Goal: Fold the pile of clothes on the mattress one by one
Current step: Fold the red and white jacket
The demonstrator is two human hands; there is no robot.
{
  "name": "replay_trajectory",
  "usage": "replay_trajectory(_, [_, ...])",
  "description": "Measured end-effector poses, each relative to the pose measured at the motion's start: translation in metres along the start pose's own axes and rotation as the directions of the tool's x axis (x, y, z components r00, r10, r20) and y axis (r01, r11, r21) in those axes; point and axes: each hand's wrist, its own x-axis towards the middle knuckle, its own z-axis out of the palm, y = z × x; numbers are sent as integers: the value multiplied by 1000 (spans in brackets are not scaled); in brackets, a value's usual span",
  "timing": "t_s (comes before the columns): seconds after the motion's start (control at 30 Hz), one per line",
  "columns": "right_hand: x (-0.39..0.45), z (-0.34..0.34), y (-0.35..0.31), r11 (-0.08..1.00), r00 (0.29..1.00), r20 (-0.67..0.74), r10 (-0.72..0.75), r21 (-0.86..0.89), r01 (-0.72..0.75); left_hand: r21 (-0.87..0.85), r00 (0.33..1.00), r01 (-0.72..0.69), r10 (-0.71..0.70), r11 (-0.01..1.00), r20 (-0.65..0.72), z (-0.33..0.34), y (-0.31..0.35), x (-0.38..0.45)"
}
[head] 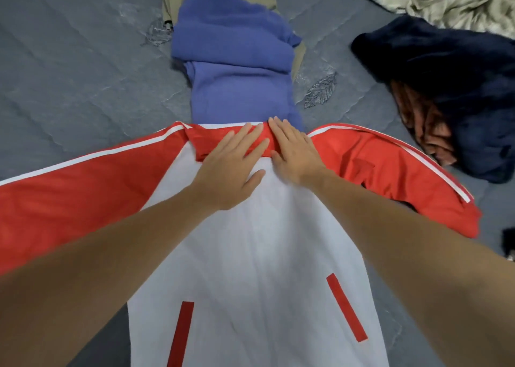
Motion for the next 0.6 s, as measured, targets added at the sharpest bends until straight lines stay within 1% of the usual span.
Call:
replay_trajectory(0.03, [-3,-6,16,1000,999,-27,-23,10,23,-4,1000,-1,1,1000,-7,6,10,18])
replay_trajectory(0.07, [-8,-13,35,999,998,-52,-41,-21,40,-14,1000,10,-10,1000,3,14,20,37])
replay_trajectory(0.13, [-23,-26,79,989,995,-83,-62,-142,49,-45,998,40,-37,998,55,33,38,74])
replay_trajectory(0.2, [-36,-41,127,975,993,-93,-66,-216,44,-30,983,131,-126,991,131,47,49,105])
replay_trajectory(0.27, [-47,-56,170,971,999,-40,25,-235,-34,41,955,229,-233,973,183,52,61,125])
replay_trajectory(0.33, [-51,-68,202,968,989,43,140,-216,-128,126,934,283,-303,951,190,51,70,138])
replay_trajectory(0.37, [-52,-73,215,966,986,87,145,-228,-122,176,928,285,-317,942,195,48,73,145])
replay_trajectory(0.43, [-54,-80,235,963,996,85,31,-269,-7,250,917,290,-343,924,206,41,76,160])
replay_trajectory(0.5, [-57,-89,249,965,994,56,-93,-239,104,236,897,312,-367,920,246,34,78,173])
replay_trajectory(0.53, [-57,-94,255,974,992,54,-117,-190,125,200,896,317,-362,927,258,30,77,177])
replay_trajectory(0.6, [-57,-101,264,996,992,94,-88,-10,90,127,900,317,-340,940,271,26,72,178])
